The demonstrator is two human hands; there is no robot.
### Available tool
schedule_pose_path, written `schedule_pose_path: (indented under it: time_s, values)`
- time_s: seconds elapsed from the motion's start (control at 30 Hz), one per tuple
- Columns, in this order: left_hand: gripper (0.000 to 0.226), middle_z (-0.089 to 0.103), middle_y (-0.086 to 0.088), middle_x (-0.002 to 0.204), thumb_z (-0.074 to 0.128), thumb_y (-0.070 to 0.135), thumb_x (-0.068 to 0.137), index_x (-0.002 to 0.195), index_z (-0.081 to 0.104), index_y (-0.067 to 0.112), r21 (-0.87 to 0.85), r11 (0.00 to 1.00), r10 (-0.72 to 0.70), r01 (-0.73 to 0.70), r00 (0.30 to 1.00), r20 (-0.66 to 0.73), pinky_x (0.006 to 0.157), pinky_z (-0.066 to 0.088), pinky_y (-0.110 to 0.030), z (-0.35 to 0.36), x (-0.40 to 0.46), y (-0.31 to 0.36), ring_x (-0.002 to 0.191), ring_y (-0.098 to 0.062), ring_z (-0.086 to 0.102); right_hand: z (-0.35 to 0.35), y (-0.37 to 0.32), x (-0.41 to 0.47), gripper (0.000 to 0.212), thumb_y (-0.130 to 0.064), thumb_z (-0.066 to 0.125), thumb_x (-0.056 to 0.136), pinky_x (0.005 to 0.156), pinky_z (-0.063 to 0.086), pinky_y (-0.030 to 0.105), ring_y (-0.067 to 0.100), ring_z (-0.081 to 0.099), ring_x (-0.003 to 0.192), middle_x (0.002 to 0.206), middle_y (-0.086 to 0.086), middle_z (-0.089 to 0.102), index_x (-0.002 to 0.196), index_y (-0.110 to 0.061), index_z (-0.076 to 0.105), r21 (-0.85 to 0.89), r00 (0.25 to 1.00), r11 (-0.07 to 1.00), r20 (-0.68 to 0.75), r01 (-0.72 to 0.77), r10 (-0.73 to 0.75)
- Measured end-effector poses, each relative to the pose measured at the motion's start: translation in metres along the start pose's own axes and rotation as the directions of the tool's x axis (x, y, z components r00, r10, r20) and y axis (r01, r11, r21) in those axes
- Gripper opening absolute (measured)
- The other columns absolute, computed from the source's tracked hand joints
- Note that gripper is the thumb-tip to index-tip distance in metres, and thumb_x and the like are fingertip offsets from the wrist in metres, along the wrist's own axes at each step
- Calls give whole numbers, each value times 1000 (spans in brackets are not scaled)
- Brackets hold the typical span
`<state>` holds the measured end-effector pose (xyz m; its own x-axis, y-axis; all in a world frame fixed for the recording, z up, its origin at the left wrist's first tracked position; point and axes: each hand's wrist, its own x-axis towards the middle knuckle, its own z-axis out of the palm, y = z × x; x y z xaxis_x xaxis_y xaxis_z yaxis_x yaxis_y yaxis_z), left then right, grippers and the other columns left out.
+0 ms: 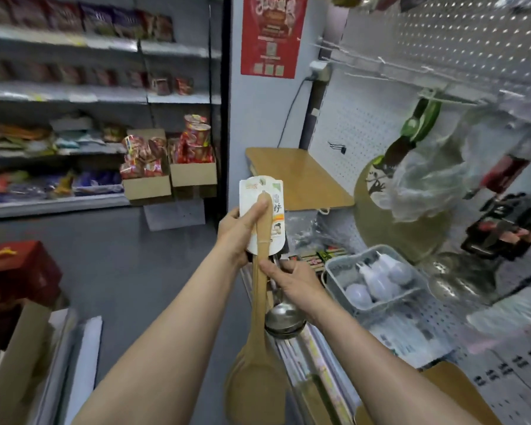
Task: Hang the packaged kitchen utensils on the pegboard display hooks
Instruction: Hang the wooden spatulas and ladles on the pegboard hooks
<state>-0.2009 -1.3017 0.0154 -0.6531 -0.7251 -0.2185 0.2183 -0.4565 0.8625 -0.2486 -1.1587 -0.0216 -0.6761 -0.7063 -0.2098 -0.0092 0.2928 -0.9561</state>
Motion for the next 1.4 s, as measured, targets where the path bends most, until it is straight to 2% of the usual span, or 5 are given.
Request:
schedule_pose_path:
  time_s: [0.33,0.53,0.63,0.93,1.4]
  values:
    - [50,78,-12,97,87,33,77,112,68,3,93,995,-49,41,995,83,72,62,-39,-48,240,67,81,-25,76,83,-44,228,34,-39,78,87,64,45,35,15,68,66,83,3,78,96,-7,76,98,995,995,-95,-30,39]
    - [50,79,-6,88,86,34,77,112,67,4,127,987,-111,96,988,111,59,58,-27,-47,350,97,75,-18,76,104,-69,328,34,-38,78,87,59,49,26,13,71,69,90,9,79,98,-7,76,137,986,989,-151,-50,70]
    - [50,78,-7,89,86,35,78,113,67,5,139,983,-141,123,981,130,56,57,-25,-40,401,98,73,-18,76,100,-67,382,44,-44,81,82,71,62,39,24,76,81,92,10,79,100,-4,77,133,981,989,-176,-63,86]
    - [50,79,-6,88,85,37,77,113,65,7,186,977,-131,108,984,118,58,58,-27,24,574,93,74,-19,76,49,-77,557,63,-62,82,72,65,50,37,23,68,72,91,20,76,95,-4,76,129,979,990,-188,-51,75]
    - [48,77,-9,86,85,38,77,105,62,8,247,954,-234,170,937,258,59,59,-34,167,750,70,73,-24,76,-75,-101,714,40,-50,77,84,58,48,32,22,53,59,65,12,57,74,-12,70,188,941,978,-304,-92,147]
